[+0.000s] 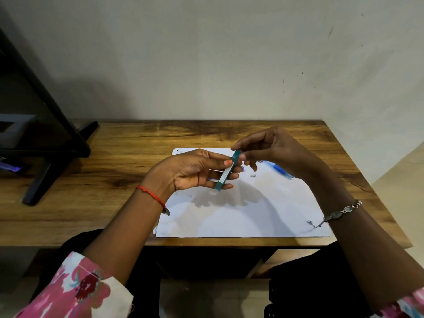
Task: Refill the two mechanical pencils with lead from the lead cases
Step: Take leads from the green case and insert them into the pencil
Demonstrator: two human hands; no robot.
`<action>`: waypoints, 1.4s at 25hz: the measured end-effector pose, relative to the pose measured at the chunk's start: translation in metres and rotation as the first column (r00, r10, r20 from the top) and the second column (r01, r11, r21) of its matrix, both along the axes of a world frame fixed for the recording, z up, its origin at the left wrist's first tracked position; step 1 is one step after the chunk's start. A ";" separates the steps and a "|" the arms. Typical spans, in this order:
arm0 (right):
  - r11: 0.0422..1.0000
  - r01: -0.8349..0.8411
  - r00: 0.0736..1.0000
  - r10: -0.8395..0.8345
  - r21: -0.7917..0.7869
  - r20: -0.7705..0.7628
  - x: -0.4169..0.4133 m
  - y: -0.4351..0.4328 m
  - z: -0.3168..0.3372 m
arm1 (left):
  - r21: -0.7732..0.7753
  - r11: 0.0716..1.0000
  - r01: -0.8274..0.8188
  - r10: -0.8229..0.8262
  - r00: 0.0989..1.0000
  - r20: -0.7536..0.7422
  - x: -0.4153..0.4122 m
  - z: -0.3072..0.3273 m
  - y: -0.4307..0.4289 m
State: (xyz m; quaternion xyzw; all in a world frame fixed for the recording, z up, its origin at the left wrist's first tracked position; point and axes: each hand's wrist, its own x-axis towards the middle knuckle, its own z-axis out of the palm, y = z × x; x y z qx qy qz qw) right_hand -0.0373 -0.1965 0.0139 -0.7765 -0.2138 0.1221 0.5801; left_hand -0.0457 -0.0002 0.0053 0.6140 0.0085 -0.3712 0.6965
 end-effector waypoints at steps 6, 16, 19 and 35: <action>0.994 0.087 0.996 -0.086 0.067 -0.022 0.005 0.003 -0.004 | -0.023 0.997 -0.072 0.071 0.997 -0.014 -0.001 -0.003 -0.005; 0.948 0.238 0.938 -0.167 0.213 -0.303 0.012 -0.005 -0.004 | 0.024 0.995 -0.098 0.098 0.995 -0.010 -0.002 0.000 -0.001; 0.976 0.131 0.889 -0.037 0.176 -0.456 0.009 0.000 -0.009 | 0.085 0.987 -0.133 0.132 0.991 0.014 -0.001 0.002 0.000; 0.922 0.302 0.725 -0.058 0.241 -0.686 0.008 0.009 -0.020 | 0.310 0.897 -0.314 0.080 0.807 0.585 0.008 0.001 -0.001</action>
